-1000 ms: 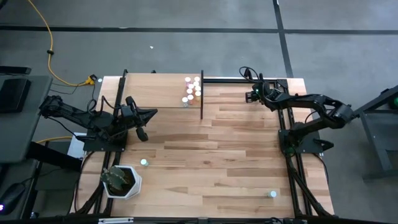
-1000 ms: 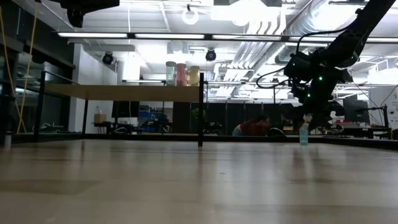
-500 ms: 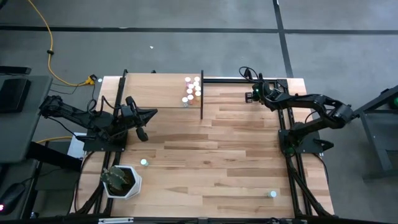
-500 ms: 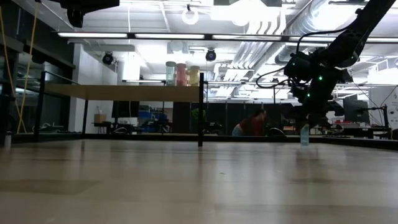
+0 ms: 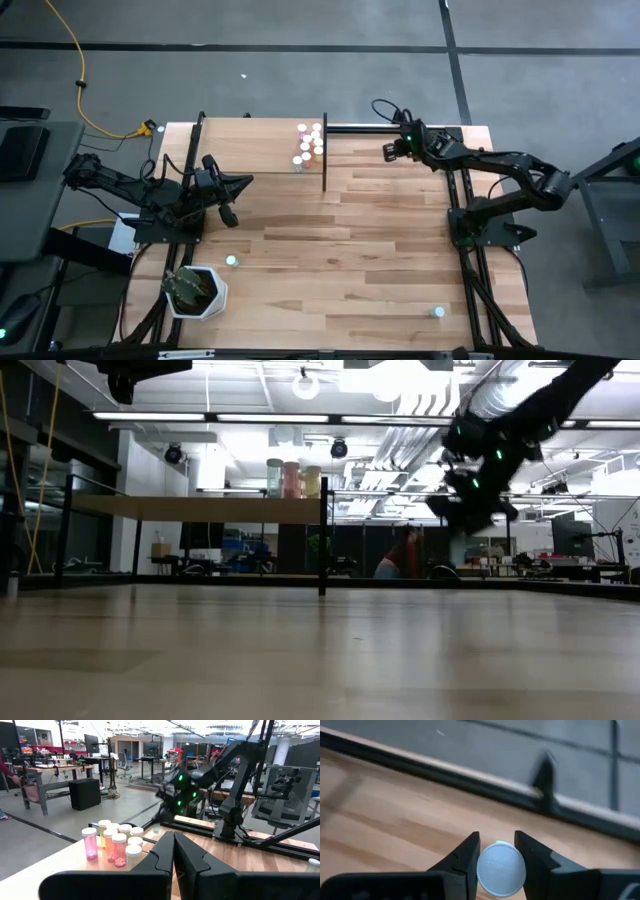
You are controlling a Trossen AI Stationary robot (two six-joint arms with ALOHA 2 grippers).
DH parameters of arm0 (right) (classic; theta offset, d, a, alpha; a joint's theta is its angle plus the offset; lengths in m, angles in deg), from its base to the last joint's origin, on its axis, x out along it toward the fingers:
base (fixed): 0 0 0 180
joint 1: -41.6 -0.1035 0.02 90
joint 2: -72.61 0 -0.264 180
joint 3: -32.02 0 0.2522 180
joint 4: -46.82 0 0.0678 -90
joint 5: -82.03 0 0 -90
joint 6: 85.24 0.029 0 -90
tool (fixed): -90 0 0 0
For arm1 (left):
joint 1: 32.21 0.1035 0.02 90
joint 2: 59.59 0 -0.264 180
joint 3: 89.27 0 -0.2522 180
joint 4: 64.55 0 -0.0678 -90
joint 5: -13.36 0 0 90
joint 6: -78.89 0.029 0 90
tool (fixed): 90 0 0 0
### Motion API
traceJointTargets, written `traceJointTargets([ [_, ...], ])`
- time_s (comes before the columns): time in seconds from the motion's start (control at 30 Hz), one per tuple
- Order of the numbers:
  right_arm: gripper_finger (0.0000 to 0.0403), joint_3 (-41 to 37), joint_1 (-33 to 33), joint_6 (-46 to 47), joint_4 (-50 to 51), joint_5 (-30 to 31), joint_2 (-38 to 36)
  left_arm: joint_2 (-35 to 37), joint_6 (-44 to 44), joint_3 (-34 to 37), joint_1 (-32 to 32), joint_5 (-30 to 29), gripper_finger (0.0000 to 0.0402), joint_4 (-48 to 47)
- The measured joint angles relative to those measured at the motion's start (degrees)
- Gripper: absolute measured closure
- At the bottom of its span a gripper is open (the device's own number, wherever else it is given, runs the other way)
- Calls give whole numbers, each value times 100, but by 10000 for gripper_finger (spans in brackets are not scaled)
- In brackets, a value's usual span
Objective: Pick and place medicine bottles onto shelf by color
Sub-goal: Put the top green pill bottle on the shelf
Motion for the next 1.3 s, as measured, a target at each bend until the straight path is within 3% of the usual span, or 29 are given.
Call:
traceJointTargets([
  [0.27, 304, 1675, -1489, -731, 128, -5, -275, -2, -2, 0, -1, -2, 402, 2],
  [0.5, 304, 3594, -2422, -1573, 120, 2, 636, 0, -2, 0, 0, 7, 402, 7],
  [0.93, 304, 6626, -3038, -2277, 1199, -757, 3512, -2, 1, 0, -2, 11, 401, 4],
  [1.13, 304, 7419, -3124, -2465, 1432, -740, 4279, -2, 1, 0, -2, 11, 401, 4],
  [1.3, 304, 7513, -3085, -2456, 1642, -734, 4503, -2, 1, 0, -2, 12, 401, 2],
])
